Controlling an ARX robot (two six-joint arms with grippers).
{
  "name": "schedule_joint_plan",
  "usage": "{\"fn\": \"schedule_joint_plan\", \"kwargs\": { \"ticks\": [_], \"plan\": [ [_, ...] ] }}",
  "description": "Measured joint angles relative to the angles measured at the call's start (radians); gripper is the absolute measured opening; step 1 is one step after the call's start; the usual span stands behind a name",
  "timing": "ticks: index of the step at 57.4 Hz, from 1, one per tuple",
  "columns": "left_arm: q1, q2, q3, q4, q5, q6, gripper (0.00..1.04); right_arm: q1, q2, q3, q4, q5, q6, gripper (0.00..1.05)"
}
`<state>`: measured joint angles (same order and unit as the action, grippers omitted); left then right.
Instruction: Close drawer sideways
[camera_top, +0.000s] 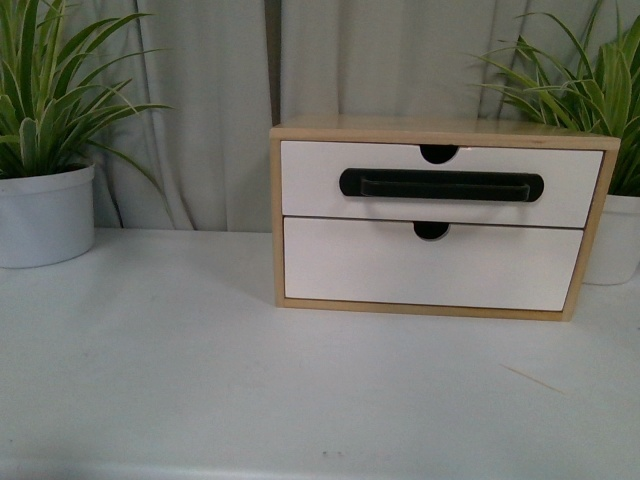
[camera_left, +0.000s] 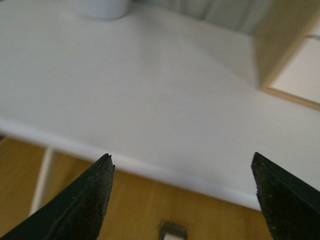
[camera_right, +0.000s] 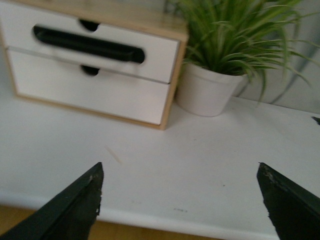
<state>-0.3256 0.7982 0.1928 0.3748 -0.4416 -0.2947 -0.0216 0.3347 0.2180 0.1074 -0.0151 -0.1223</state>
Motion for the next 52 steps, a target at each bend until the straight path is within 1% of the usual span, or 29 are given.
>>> {"fn": "schedule_joint_plan", "kwargs": {
  "ticks": [1,2,4,6,12,17,24,25,29,31,33,38,52],
  "plan": [
    [0.015,-0.013,-0.029,0.068,0.052,0.044,0.79,0.005,-0.004,-0.004,0.003,0.002,0.015,0.77],
    [0.022,-0.019,-0.041,0.098,0.074,0.053,0.77,0.01,-0.013,-0.013,0.007,0.005,0.029,0.74],
    [0.046,-0.045,-0.073,0.182,0.143,0.134,0.7,0.013,-0.024,-0.024,0.011,0.007,0.052,0.68],
    [0.062,-0.069,-0.083,0.208,0.179,0.172,0.65,0.016,-0.036,-0.039,0.014,0.007,0.068,0.61],
    [0.107,-0.141,-0.103,0.196,0.231,0.241,0.47,0.018,-0.058,-0.069,0.014,0.008,0.092,0.45],
    [0.153,-0.207,-0.132,0.146,0.274,0.268,0.25,0.018,-0.09,-0.102,0.015,0.01,0.104,0.22],
    [0.188,-0.274,-0.148,0.097,0.312,0.277,0.04,0.018,-0.117,-0.124,0.015,0.011,0.105,0.03],
    [0.19,-0.279,-0.149,0.093,0.314,0.275,0.04,0.018,-0.121,-0.127,0.015,0.011,0.104,0.01],
    [0.208,-0.304,-0.169,0.103,0.328,0.281,0.04,0.018,-0.142,-0.135,0.005,0.011,0.108,0.01],
    [0.23,-0.312,-0.18,0.105,0.36,0.282,0.04,0.018,-0.175,-0.135,-0.039,0.011,0.108,0.01],
    [0.271,-0.33,-0.185,0.087,0.419,0.286,0.04,0.018,-0.21,-0.139,-0.084,0.01,0.109,0.01],
    [0.315,-0.367,-0.185,0.051,0.429,0.286,0.04,0.019,-0.269,-0.152,-0.112,0.011,0.109,0.01],
    [0.323,-0.471,-0.185,-0.045,0.439,0.287,0.04,0.019,-0.292,-0.169,-0.112,0.011,0.109,0.01]
  ]
}}
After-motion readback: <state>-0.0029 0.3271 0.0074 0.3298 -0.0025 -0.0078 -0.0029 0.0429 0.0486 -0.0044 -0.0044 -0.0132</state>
